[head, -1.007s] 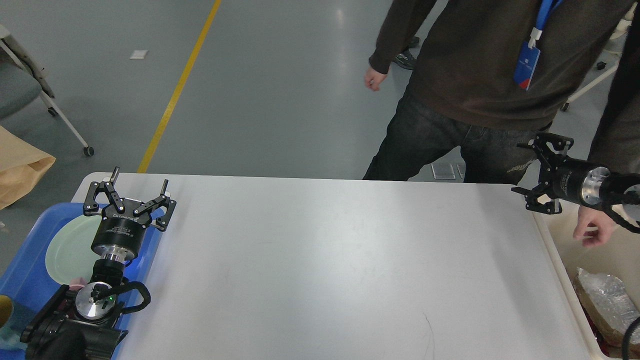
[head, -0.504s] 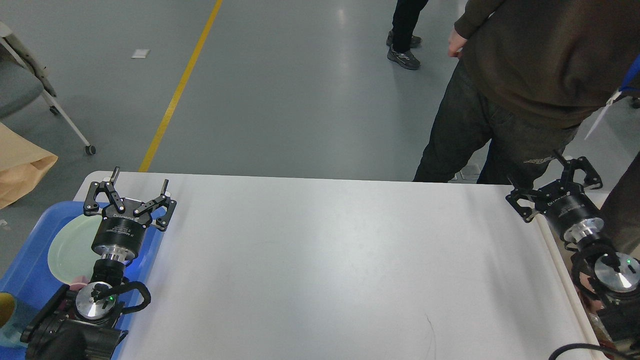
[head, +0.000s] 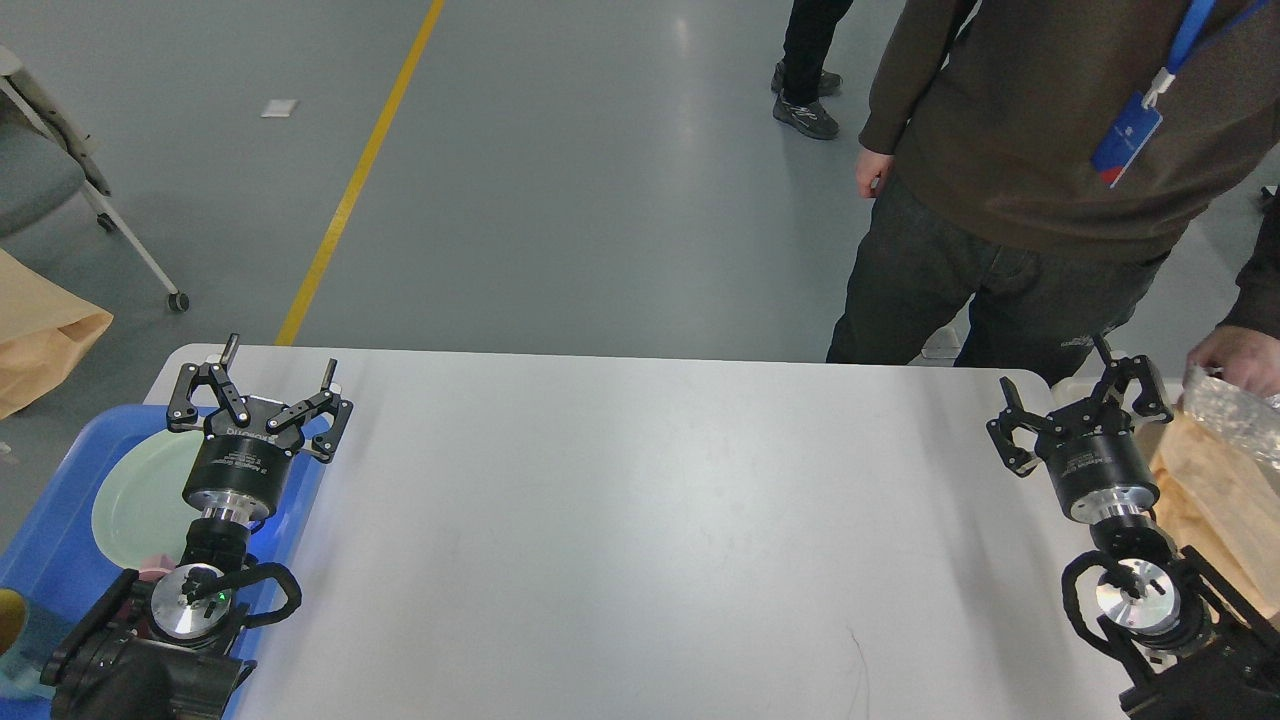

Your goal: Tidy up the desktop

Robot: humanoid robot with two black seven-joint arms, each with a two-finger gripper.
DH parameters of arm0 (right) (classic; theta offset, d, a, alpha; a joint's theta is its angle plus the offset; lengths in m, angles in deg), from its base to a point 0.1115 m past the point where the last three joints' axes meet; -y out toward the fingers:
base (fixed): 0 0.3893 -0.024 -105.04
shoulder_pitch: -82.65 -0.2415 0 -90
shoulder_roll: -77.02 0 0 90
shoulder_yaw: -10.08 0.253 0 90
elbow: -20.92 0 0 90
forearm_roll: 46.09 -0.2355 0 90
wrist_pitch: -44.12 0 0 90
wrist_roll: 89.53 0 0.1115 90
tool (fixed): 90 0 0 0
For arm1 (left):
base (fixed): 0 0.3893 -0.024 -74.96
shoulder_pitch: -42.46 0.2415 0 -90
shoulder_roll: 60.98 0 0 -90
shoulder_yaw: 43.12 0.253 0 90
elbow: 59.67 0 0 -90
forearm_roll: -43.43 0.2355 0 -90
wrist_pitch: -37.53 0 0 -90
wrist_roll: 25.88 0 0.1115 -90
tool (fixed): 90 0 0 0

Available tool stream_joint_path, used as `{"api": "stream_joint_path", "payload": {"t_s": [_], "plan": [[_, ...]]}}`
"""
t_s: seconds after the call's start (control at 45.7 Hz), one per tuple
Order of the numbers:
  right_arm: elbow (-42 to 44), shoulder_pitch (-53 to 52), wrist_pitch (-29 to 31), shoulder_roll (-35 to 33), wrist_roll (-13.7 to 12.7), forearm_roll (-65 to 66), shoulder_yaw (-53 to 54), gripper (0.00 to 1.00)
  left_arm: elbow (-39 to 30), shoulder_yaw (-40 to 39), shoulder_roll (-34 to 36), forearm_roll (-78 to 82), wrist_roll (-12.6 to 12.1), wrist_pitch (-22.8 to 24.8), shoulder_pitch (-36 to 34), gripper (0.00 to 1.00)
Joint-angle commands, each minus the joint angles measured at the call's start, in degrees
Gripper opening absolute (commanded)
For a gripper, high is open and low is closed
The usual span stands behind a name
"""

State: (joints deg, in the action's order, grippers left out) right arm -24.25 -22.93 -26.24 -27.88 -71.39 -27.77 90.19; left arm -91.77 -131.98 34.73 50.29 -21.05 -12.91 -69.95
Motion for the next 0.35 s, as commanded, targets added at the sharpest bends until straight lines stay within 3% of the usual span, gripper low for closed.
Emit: {"api": "stream_joint_path", "payload": {"t_s": [0.0, 0.328], "plan": [[-1.94, 0.11, 0.14, 0.92, 1.46, 0.04, -0.04, 1.00, 0.02, 0.00, 0.00, 0.00, 0.00, 0.00, 0.00, 0.96], [-1.51, -0.06, 0.14, 4.09, 1.64, -0.66, 0.22, 1.00, -0.06, 0.00, 0.00, 0.00, 0.00, 0.00, 0.00, 0.96]]}}
